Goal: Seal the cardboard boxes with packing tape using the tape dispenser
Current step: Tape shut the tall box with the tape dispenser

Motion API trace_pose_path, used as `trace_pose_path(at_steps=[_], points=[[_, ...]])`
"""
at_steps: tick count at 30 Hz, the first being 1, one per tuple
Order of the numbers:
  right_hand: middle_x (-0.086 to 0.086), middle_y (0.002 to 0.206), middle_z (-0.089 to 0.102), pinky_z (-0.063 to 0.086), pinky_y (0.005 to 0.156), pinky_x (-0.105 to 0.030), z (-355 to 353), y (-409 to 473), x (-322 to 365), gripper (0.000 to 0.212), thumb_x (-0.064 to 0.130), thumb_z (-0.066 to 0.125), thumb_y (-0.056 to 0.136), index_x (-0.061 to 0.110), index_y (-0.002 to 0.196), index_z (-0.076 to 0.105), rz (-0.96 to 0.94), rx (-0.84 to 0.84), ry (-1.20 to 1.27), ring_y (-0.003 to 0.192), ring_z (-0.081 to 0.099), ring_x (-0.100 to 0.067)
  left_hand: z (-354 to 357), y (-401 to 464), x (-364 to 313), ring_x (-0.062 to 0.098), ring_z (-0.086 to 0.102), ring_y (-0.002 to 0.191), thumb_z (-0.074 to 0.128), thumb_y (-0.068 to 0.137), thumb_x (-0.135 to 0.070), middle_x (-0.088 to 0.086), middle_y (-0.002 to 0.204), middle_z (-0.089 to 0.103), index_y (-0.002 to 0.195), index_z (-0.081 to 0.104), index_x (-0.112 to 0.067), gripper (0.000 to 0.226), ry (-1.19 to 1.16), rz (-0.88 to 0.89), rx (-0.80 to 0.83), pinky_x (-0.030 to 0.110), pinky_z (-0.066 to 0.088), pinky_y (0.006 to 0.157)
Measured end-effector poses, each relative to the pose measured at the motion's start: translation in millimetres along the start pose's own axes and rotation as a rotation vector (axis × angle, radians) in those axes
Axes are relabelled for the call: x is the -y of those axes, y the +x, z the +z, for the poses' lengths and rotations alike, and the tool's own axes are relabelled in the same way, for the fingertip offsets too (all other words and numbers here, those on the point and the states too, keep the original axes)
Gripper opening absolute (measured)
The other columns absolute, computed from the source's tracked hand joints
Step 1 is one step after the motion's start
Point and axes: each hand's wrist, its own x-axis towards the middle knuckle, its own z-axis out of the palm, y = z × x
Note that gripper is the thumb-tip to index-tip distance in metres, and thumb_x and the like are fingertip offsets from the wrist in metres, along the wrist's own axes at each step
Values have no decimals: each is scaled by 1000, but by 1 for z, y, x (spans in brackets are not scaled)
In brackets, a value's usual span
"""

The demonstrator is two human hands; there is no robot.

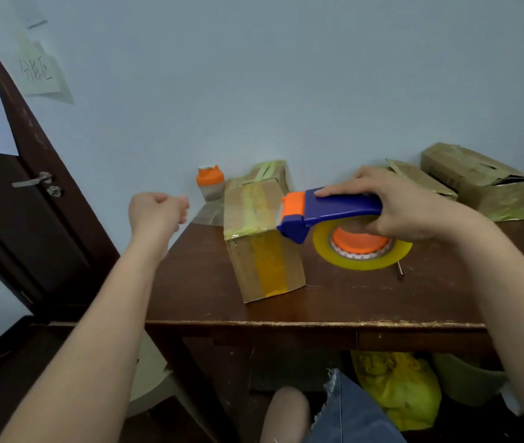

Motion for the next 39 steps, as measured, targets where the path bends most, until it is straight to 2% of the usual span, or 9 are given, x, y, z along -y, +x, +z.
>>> trace_pose_path(at_steps=[4,10,13,17,27,34,39], points=[[0,103,46,31,76,-26,-6,3,-15,73,2,65,82,61,119,42,4,-17,-79,94,44,-21,18,-26,23,14,56,60,64,90,-9,5,66,62,69,66,-9,21,-122,-85,-36,25,43,57],[0,105,45,35,81,-31,-8,15,-34,77,-3,59,82,59,124,44,46,-21,-140,98,42,-24,40,-46,40,17,61,67,65,89,-13,2,63,66,70,70,-10,20,-194,-144,-88,40,51,83],[-1,107,46,36,81,-32,-6,19,-40,75,-2,60,82,54,130,48,55,-18,-169,98,42,-23,43,-45,41,18,63,70,67,89,-16,1,62,66,68,70,-12,22,-200,-142,-104,44,53,87],[2,104,43,30,78,-28,-4,22,-42,74,-2,59,83,52,132,47,67,-2,-173,96,41,-21,46,-42,38,17,64,72,67,90,-18,2,66,67,69,70,-15,21,-184,-133,-114,46,54,93],[2,105,44,29,76,-26,-4,29,-48,77,-5,56,82,52,132,46,82,28,-156,97,41,-20,51,-36,38,18,64,74,68,90,-20,2,66,67,69,69,-15,21,-162,-151,-92,48,52,96],[6,99,42,29,67,-20,-1,33,-54,80,-8,55,81,54,131,46,81,44,-154,94,41,-20,54,-34,45,17,63,74,68,90,-20,2,67,67,71,70,-15,20,-181,-178,-83,49,51,97],[2,104,45,34,72,-25,-1,36,-55,84,-13,53,79,55,128,47,85,60,-104,96,45,-21,54,-32,48,16,62,71,68,90,-20,2,67,67,72,71,-13,19,-201,-193,-85,46,54,93]])
